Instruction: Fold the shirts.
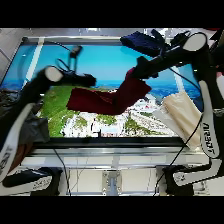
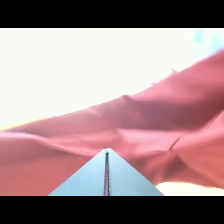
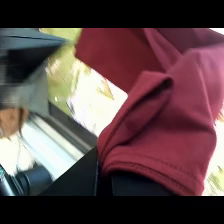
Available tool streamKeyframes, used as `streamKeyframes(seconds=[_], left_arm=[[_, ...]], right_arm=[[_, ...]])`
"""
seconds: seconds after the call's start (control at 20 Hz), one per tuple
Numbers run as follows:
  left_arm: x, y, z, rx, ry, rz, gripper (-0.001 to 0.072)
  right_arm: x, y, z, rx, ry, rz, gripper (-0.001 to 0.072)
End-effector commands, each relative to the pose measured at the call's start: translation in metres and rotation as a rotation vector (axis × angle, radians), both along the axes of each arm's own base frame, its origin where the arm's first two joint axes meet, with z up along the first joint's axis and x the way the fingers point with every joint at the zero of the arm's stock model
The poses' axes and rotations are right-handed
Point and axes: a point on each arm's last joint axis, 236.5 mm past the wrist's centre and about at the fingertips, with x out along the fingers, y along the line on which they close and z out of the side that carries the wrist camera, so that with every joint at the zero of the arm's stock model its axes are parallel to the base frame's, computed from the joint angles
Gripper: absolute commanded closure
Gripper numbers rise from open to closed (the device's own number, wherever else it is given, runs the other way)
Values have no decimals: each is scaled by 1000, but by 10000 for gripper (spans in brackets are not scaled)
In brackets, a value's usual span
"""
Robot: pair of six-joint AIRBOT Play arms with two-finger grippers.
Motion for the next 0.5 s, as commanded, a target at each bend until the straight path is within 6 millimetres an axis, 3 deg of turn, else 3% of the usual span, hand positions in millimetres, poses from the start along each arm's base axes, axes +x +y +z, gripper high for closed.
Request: streamKeyframes(seconds=[0.0, 0.1, 0.2, 0.25, 0.3, 0.35, 0.45], left_arm=[[-8, 104, 100, 16, -225, 207, 696], [-21, 150, 137, 21, -308, 313, 696], [-37, 187, 157, 37, -346, 397, 696], [-44, 200, 161, 46, -347, 426, 696], [-50, 212, 160, 55, -334, 451, 696], [-54, 221, 156, 63, -314, 468, 696], [-59, 235, 144, 74, -261, 493, 696]], right_arm=[[15, 88, -6, 79, -100, -14, 692], [17, 145, -24, 130, -131, -11, 691], [21, 195, -34, 207, -175, -48, 681], [23, 214, -32, 252, -198, -74, 486], [23, 228, -26, 290, -224, -98, 140], [23, 235, -20, 309, -250, -111, 58], [28, 233, -8, 309, -296, -113, 58]])
